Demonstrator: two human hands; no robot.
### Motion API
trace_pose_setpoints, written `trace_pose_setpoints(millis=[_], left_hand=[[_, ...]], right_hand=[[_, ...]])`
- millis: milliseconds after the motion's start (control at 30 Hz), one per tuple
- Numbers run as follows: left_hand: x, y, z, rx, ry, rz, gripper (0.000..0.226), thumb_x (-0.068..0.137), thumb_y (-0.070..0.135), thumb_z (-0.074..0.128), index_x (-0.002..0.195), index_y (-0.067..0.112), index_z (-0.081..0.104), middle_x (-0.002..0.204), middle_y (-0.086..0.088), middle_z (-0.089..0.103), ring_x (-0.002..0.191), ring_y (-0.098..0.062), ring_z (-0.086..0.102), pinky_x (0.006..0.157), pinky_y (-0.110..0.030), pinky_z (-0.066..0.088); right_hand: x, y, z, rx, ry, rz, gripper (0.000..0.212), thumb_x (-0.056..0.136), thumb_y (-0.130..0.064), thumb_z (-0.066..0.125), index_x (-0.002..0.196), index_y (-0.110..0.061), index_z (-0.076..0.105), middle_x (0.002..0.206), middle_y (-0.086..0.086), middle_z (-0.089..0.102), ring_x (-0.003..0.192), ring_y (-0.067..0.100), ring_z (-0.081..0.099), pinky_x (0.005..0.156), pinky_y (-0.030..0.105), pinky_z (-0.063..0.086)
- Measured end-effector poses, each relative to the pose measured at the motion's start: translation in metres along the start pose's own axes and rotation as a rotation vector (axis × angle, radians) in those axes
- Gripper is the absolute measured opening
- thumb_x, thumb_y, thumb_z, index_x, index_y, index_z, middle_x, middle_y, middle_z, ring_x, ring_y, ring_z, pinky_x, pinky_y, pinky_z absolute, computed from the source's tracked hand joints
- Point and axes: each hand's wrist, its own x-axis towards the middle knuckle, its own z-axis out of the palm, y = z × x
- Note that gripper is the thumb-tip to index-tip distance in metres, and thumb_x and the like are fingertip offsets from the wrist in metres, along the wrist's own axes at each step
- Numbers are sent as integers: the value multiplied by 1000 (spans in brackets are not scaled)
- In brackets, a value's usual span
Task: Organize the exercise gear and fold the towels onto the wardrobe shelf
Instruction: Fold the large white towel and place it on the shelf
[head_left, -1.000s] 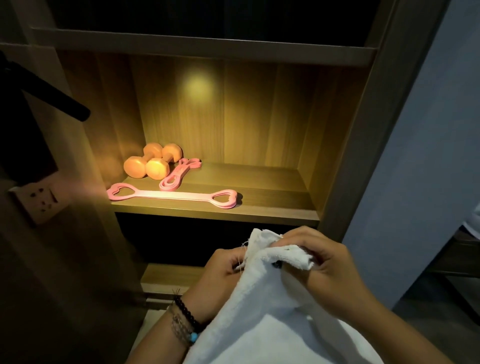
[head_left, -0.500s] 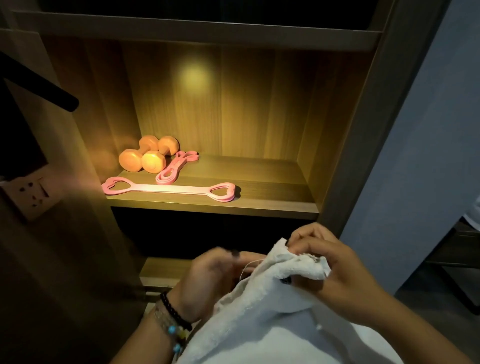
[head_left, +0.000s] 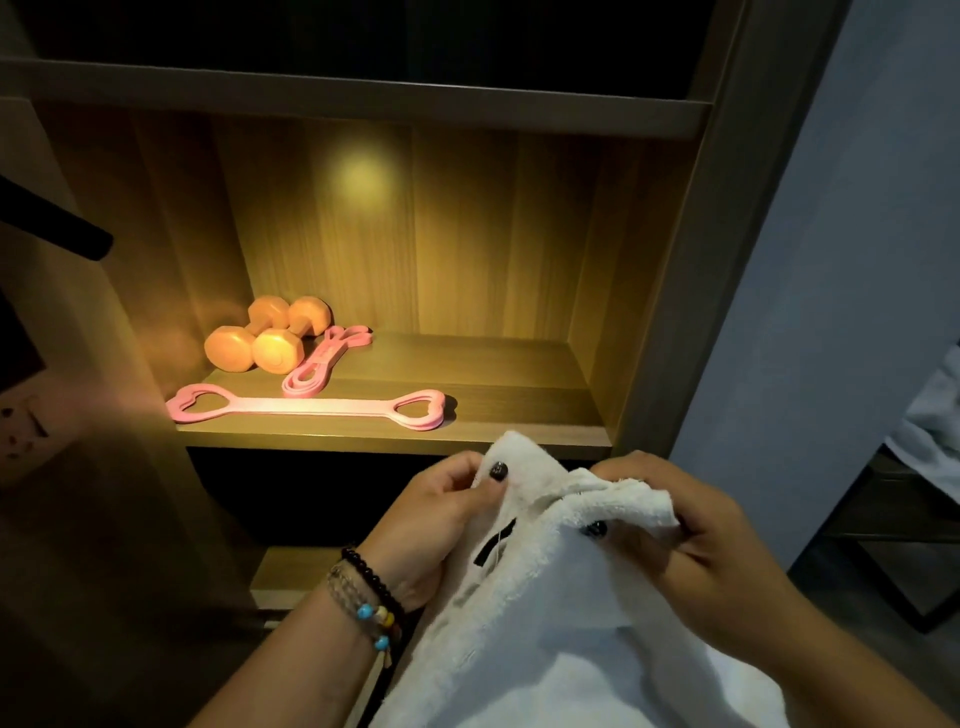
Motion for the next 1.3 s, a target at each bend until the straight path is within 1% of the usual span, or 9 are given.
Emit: trace_pose_setpoints(millis=[200, 367, 433, 567, 767, 967, 1067, 1167, 1300], left_hand=[[-31, 61, 34, 195, -165, 307, 11, 85, 19, 61, 91, 21, 70, 87, 2, 70, 78, -15, 61, 65, -25, 51], [-43, 97, 46, 119, -282, 315, 45, 76, 54, 63, 100, 17, 72, 101, -11, 72, 92, -26, 69, 76, -32, 58], [-36, 103, 46, 349, -191, 425, 40, 74, 28, 81, 106, 10, 66, 98, -10, 72, 88, -25, 70, 70, -31, 57], [-15, 111, 40, 506, 30, 465, 35, 76, -2, 73, 109, 9, 65, 100, -10, 70, 87, -22, 67, 71, -27, 56], [7, 109, 18, 357, 106, 630, 27, 79, 0, 72, 102, 13, 65, 101, -4, 68, 93, -15, 63, 74, -20, 52], [21, 107, 1, 574, 158, 755, 28, 81, 0, 71, 97, 19, 57, 94, 9, 65, 83, 8, 61, 69, -11, 47], [41, 108, -21, 661, 332, 789, 30, 81, 5, 72, 100, 17, 52, 97, 5, 65, 87, -3, 63, 71, -23, 52], [54, 98, -39, 580, 399, 739, 32, 81, 5, 72, 103, 16, 52, 100, 3, 66, 90, -5, 64, 78, -27, 55], [61, 83, -32, 432, 372, 695, 31, 82, -2, 70, 103, 13, 54, 104, -2, 68, 93, -10, 65, 83, -31, 55]], right_hand=[[50, -31, -36, -141, 44, -39, 20, 79, -40, 75, 96, -30, 72, 93, -14, 68, 84, 11, 65, 67, 18, 53], [79, -49, -55, -149, 100, 55, 27, 64, -37, 82, 88, -28, 72, 82, -12, 70, 72, 6, 65, 56, 18, 52], [88, -45, -56, -122, 108, 114, 26, 65, -31, 84, 86, -25, 70, 78, -7, 70, 68, 7, 65, 53, 19, 53], [93, -25, -60, -200, -4, 238, 30, 70, -36, 79, 94, -24, 66, 87, -4, 68, 74, 8, 65, 57, 19, 56], [93, 17, -70, -369, -383, 423, 52, 58, -50, 81, 103, -31, 62, 96, -8, 66, 89, 15, 65, 76, 29, 59], [106, 45, -69, -954, -373, 168, 42, 69, -56, 74, 90, -22, 63, 89, -2, 59, 86, 16, 53, 79, 37, 48], [111, 47, -63, -1060, -262, -53, 41, 71, -55, 60, 88, -18, 62, 88, 3, 57, 83, 21, 51, 73, 37, 45], [113, 49, -63, -953, -198, -58, 30, 69, -48, 60, 82, -21, 56, 82, 3, 63, 76, 25, 58, 68, 35, 47], [108, 58, -74, -1105, -350, 93, 44, 76, -43, 68, 111, -23, 52, 97, 4, 64, 84, 25, 58, 72, 34, 46]])
